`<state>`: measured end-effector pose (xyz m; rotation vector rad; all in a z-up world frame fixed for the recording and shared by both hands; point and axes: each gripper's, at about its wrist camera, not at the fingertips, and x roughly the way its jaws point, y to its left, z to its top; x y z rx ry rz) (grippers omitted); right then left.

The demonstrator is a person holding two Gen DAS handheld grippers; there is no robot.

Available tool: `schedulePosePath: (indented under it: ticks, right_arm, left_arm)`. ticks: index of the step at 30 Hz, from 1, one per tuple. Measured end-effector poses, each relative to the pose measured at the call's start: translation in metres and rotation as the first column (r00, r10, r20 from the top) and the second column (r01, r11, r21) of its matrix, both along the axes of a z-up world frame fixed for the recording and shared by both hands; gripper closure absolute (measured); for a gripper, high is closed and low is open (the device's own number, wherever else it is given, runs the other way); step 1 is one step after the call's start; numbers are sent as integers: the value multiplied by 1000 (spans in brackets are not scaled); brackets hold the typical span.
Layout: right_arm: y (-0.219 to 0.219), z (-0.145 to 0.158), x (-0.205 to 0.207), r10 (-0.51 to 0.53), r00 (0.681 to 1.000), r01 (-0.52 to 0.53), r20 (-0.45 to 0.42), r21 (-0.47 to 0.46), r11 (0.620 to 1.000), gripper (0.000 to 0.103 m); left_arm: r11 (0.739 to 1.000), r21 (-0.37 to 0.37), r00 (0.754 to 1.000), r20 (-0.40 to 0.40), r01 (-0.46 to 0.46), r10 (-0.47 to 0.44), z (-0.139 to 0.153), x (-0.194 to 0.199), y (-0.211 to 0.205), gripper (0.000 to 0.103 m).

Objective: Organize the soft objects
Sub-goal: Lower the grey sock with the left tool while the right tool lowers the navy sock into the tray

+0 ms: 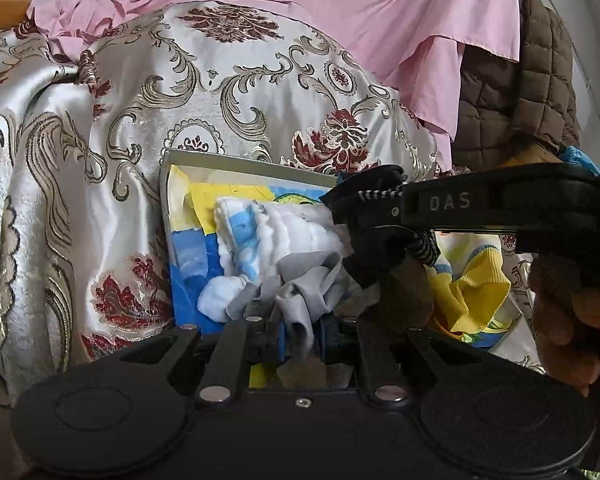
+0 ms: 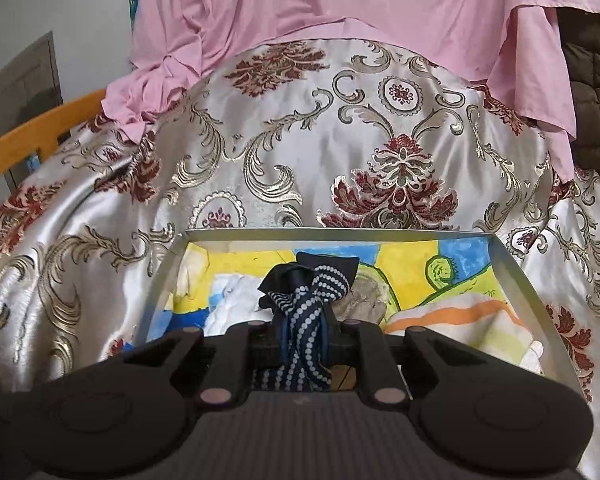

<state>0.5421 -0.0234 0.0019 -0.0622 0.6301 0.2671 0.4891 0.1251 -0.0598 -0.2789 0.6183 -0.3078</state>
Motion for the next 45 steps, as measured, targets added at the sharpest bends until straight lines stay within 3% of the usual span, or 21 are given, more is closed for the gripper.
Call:
schedulePosePath:
  ticks: [7,12,14,20,29,36,45]
  right_arm:
    - [-2,-7,1,-16,1000,16,-9,-1,1000,80]
    - [-9,-10,-3,-34,999,34,-8,17,999,71]
    - [-13,-10,-5,-34,999,35,-9,25,999,70]
    - [-24,-7,-13,-45,999,44,0,27,999,55]
    - [-50,6,-40,-46,999,45,18,63,997,36]
    - [-72,30,-79,-24,996,17,90,78,997,19]
    - [-105,71,-145,-7,982,-13,187,103,995,10]
  left_arm:
    - [1000,16,1000,1,3,-3,-1,0,-2,87]
    - [1000,14,1000,2,6,-6,0,-1,-3,80]
    - [1000,14,1000,5,10,-10,2,-2,-5,67]
    - [999,32,1000,14,17,-18,7,-8,-11,46]
    - [998,61,1000,8,1,-2,17,-26,-17,32]
    - [996,79,999,43,-28,24,42,-54,-26,25]
    - [989,135,988,148,-57,37,90,-108,-39,16]
